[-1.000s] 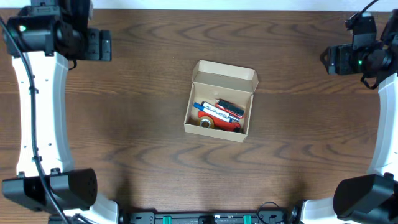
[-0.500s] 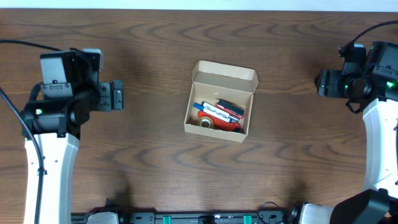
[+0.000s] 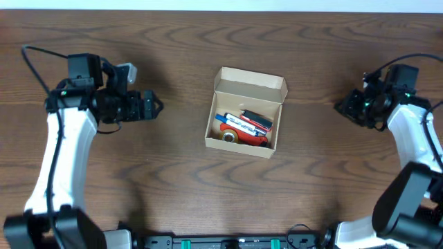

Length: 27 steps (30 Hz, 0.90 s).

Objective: Pack container
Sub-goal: 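Move both grippers inward to the box's side flaps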

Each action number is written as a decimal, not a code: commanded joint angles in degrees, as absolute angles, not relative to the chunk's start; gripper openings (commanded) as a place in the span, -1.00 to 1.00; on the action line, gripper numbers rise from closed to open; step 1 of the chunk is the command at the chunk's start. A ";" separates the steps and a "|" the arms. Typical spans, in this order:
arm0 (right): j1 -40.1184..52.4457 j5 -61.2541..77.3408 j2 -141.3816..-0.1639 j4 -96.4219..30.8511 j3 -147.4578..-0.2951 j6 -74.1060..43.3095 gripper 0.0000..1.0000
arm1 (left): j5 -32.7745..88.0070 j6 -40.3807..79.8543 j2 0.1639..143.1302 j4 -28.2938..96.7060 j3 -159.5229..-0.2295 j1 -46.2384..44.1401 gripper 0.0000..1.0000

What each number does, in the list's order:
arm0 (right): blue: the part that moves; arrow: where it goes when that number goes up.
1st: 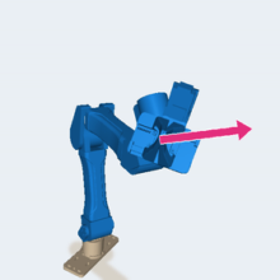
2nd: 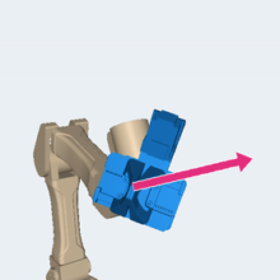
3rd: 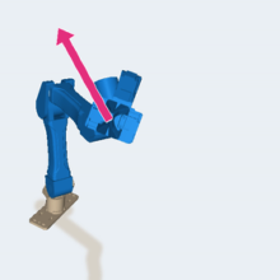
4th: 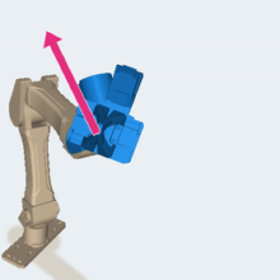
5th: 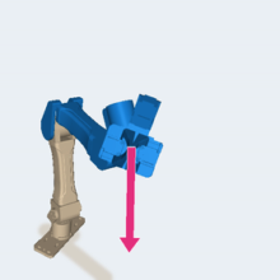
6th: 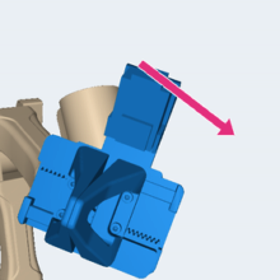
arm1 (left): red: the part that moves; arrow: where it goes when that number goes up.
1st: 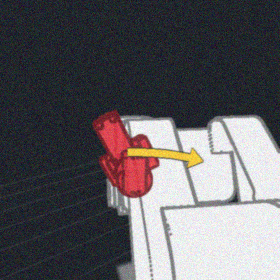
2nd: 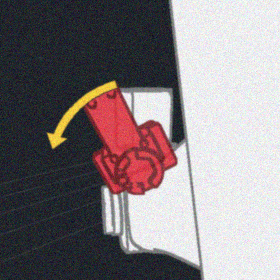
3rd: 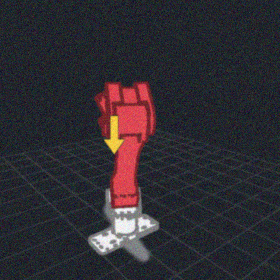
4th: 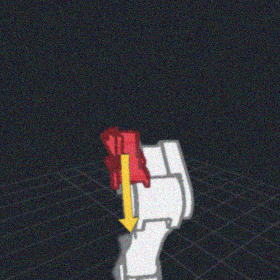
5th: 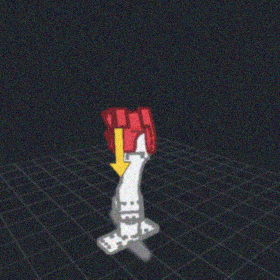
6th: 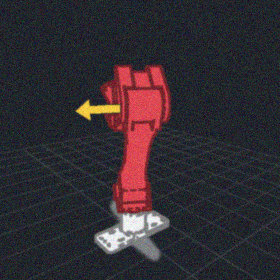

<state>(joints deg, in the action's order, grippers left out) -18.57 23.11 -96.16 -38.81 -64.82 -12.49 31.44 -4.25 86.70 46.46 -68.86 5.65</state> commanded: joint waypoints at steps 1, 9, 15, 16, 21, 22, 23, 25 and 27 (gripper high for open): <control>-19.31 31.22 -98.45 -38.33 -64.71 -14.76 -0.78 | 43.00 -3.62 90.19 44.73 -68.62 5.98 0.91; -19.31 39.57 -103.46 -36.82 -64.71 -15.86 -0.97 | 48.77 -3.14 97.19 41.65 -68.62 5.93 0.90; -19.14 46.44 -107.33 -33.52 -64.71 -17.85 -0.98 | 51.99 -2.42 100.68 39.57 -68.62 5.80 0.91; -18.98 47.18 -107.79 -33.04 -64.71 -18.02 -0.98 | 52.23 -2.22 101.08 39.18 -68.62 5.74 0.91; -17.56 48.73 -108.92 -31.44 -64.71 -18.87 -0.97 | 53.84 -0.95 103.53 36.95 -68.62 5.10 0.97; -17.19 48.73 -108.99 -31.16 -64.71 -18.92 -0.98 | 54.76 -0.45 104.03 36.49 -68.62 5.08 0.98; -16.88 48.73 -108.99 -30.98 -64.71 -19.35 -0.97 | 55.61 0.34 104.77 35.75 -68.62 5.02 0.98; -16.25 48.80 -108.99 -30.48 -64.71 -20.16 -0.97 | 56.05 1.85 105.97 34.44 -68.62 4.89 0.95; -15.68 49.43 -108.99 -29.54 -64.71 -21.39 -0.97 | 56.90 3.44 107.61 32.73 -68.62 4.71 0.91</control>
<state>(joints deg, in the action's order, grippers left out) -16.91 47.03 -108.38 -30.26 -64.77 -18.94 54.00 0.36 105.08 34.13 -68.84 5.13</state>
